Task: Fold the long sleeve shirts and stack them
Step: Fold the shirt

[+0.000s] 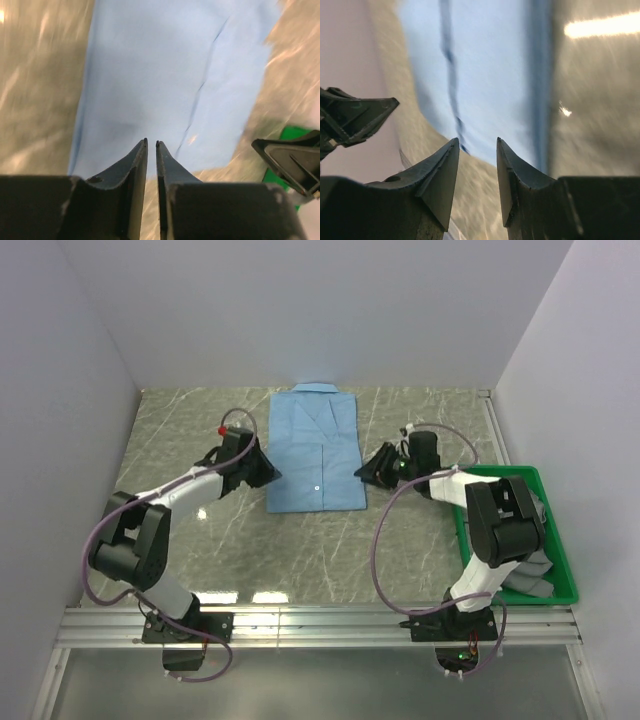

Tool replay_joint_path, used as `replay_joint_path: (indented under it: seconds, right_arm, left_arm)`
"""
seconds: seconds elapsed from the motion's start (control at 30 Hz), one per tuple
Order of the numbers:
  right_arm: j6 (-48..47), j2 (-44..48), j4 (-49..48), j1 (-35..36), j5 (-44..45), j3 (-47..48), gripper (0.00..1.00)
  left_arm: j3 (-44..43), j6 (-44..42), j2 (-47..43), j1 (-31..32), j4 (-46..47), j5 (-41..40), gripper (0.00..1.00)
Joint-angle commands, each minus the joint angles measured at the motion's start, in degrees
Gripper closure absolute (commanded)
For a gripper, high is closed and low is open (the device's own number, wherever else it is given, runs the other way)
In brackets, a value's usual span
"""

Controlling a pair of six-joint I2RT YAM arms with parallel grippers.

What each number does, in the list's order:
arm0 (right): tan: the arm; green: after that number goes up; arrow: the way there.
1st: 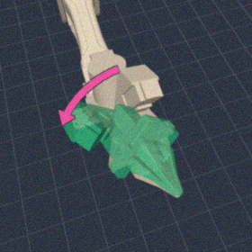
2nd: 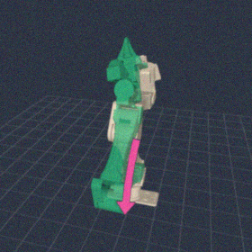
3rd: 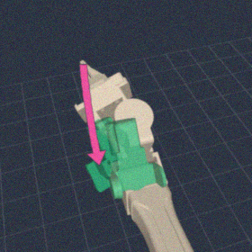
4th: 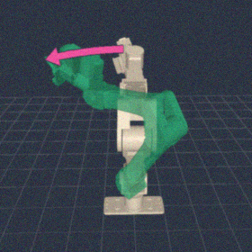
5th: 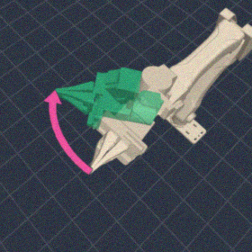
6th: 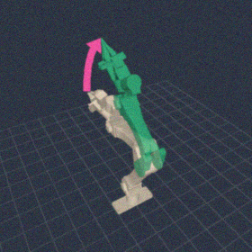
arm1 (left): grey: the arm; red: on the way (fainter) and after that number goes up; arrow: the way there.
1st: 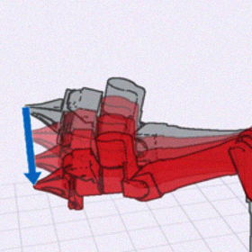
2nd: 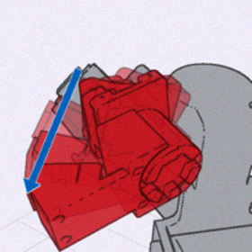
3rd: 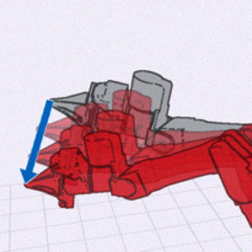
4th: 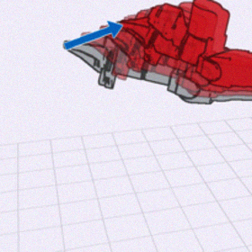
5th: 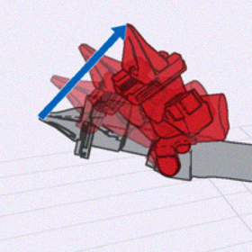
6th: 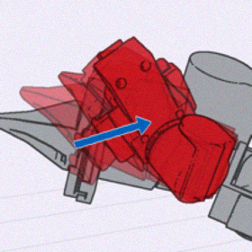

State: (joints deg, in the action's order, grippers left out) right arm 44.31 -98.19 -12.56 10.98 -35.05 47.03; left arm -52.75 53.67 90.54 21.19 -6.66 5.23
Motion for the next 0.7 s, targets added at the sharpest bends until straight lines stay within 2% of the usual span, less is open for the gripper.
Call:
replay_joint_path:
  seconds: [0.0, 0.17, 0.3, 0.47, 0.53, 0.67]
  right_arm:
    - [2.07, -1.99, -7.64, -0.17, 1.30, 7.01, 0.56]
    - [7.62, -12.87, -18.01, 0.44, -0.02, 16.05, 0.56]
    - [10.00, -20.36, -19.79, 0.53, 1.56, 21.52, 0.56]
    - [12.81, -28.36, -18.65, 0.53, 2.17, 26.53, 0.56]
    - [13.52, -28.90, -17.77, 0.44, 3.84, 26.28, 0.56]
    - [10.80, -26.54, -8.75, 0.44, 10.86, 25.66, 0.56]
  left_arm:
    - [-7.95, -2.25, 4.36, -1.94, 3.40, 0.12, 0.80]
    - [-19.04, -4.27, 17.00, -2.38, 5.69, 2.58, 0.82]
    - [-26.06, -6.12, 23.97, -2.56, 8.24, 3.64, 0.82]
    - [-29.77, -5.86, 31.87, -4.49, 8.85, 3.90, 0.83]
    - [-30.13, -5.16, 33.55, -5.63, 9.29, 5.13, 0.82]
    - [-29.69, -5.77, 34.97, -5.81, 9.29, 6.19, 0.81]
